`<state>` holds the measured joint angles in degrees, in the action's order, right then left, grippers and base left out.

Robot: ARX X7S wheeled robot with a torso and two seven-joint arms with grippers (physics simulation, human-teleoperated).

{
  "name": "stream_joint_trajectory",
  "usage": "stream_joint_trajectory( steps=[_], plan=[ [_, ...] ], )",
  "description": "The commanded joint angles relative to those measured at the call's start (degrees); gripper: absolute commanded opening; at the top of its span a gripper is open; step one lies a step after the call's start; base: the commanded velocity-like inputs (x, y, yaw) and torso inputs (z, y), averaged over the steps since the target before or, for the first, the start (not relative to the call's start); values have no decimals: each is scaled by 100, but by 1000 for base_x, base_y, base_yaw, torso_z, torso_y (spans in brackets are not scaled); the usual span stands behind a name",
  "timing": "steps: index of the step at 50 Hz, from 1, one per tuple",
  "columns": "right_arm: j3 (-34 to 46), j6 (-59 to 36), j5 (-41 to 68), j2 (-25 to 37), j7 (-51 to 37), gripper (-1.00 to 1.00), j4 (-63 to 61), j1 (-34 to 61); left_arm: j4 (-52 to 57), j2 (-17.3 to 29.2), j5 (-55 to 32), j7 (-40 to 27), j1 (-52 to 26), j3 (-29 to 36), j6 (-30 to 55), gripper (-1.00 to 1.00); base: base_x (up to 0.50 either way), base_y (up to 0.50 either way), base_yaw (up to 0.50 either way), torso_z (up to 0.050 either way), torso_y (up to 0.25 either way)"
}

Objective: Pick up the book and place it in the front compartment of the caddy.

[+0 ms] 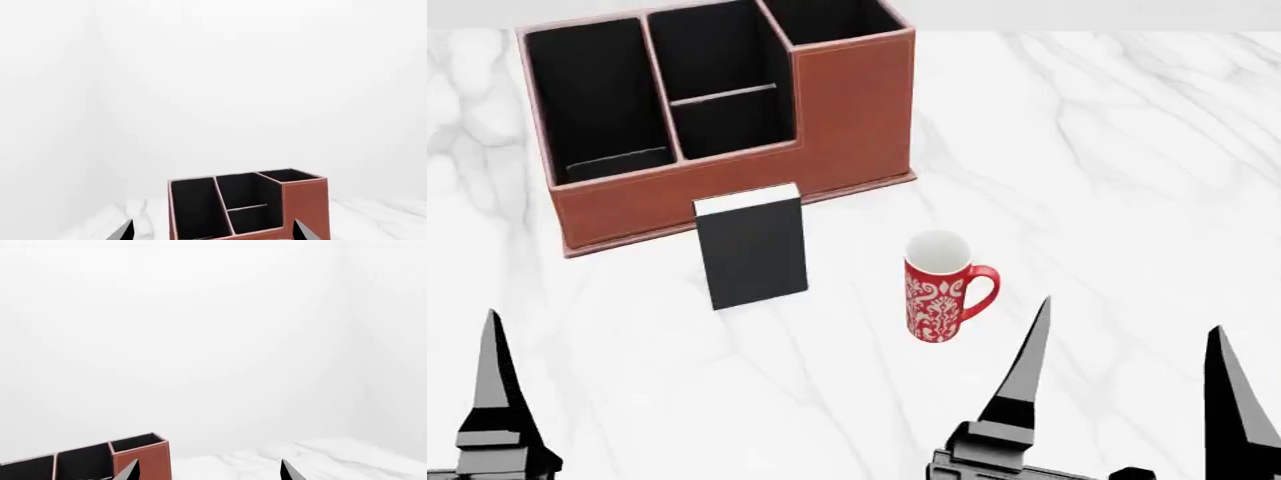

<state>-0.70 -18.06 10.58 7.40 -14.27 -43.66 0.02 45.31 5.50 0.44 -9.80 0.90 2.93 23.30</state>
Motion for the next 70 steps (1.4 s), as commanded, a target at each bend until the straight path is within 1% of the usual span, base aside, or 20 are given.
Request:
stream_joint_trajectory(
  steps=[1, 5, 10, 21, 38, 47, 60, 70],
  plan=[
    [-202, -554, 104, 27, -48, 100, -905, 123, 715, -76, -357, 65, 71, -357, 198, 100, 0, 0, 0, 0, 0],
    [-187, -752, 138, 68, -143, 100, -1152, 223, 1026, -49, -443, 13, 43, -366, 414, 100, 0, 0, 0, 0, 0],
    [-82, -1028, 35, 133, -281, 100, -1209, 344, 1175, -5, -475, -50, 47, -348, 476, 100, 0, 0, 0, 0, 0],
    [-37, -1029, 93, 207, -340, 100, -1193, 332, 1416, 95, -595, -171, 6, -336, 653, 100, 38, 0, 0, 0, 0],
    [-43, -1158, 287, 295, -453, 100, -1266, 365, 1443, 387, -842, -514, -9, -237, 621, 100, 494, 0, 0, 0, 0],
    [-46, -1099, 341, 338, -493, 100, -1220, 342, 1447, 623, -990, -797, -2, -101, 561, 100, 500, 0, 0, 0, 0],
    [-22, -1095, 413, 395, -571, 100, -1230, 349, 1457, 1195, -1406, -1459, -44, 110, 422, 100, 500, 0, 0, 0, 1],
    [10, -1073, 448, 450, -617, 100, -1218, 360, 1451, 1533, -1627, -1865, -98, 279, 346, 100, 500, 0, 0, 0, 1]
  ],
)
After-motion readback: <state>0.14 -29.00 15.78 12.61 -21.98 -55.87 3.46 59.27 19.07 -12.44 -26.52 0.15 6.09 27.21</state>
